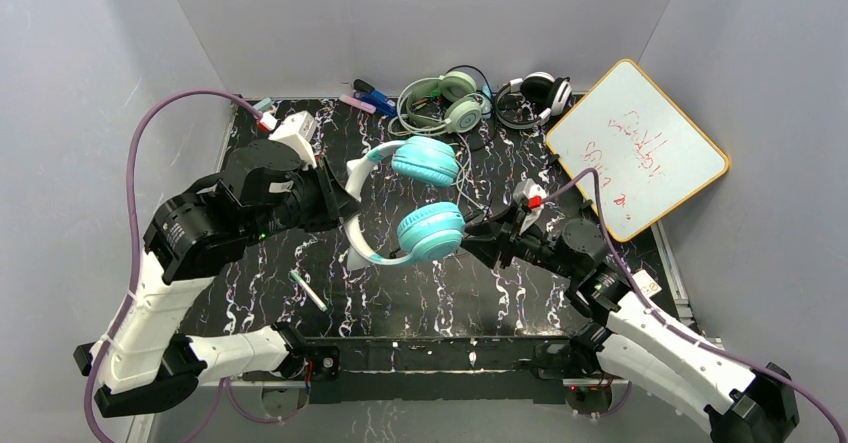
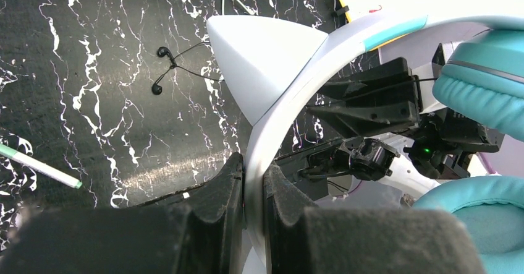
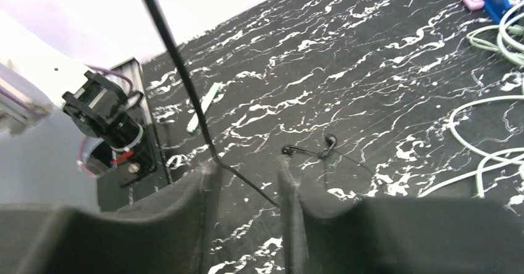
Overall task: Wrap the headphones
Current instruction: Wrap the headphones cable around the headphones.
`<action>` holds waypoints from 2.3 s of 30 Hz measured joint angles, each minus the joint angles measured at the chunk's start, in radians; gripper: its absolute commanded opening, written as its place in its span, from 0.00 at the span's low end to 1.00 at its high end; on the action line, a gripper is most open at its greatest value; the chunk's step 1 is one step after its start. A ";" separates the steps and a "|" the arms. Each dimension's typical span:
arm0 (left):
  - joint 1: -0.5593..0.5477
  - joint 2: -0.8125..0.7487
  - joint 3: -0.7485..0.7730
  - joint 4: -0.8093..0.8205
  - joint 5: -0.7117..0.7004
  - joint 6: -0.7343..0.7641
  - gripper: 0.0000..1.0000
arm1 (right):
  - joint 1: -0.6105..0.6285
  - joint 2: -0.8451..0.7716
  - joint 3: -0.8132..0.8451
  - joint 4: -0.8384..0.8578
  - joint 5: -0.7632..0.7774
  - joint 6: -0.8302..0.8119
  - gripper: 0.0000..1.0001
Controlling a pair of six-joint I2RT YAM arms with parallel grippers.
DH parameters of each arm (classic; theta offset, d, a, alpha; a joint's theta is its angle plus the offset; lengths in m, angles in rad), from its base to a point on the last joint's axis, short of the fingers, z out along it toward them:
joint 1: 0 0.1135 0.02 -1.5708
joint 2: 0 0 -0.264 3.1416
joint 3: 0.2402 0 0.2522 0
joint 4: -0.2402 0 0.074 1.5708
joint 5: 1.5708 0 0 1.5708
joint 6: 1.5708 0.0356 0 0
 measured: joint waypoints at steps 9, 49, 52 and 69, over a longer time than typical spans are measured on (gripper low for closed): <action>0.000 -0.008 -0.061 0.008 -0.032 0.054 0.00 | 0.000 0.008 0.090 -0.003 0.032 0.042 0.01; -0.021 0.224 -0.396 0.391 -0.124 0.255 0.00 | 0.394 0.682 0.837 -0.348 1.194 -0.087 0.01; -0.023 0.201 -0.435 0.437 -0.104 0.256 0.00 | 0.394 0.707 0.845 -0.324 1.245 -0.097 0.01; -0.027 -0.020 -0.544 0.500 0.005 0.431 0.00 | 0.294 0.768 1.017 -0.600 0.929 -0.166 0.02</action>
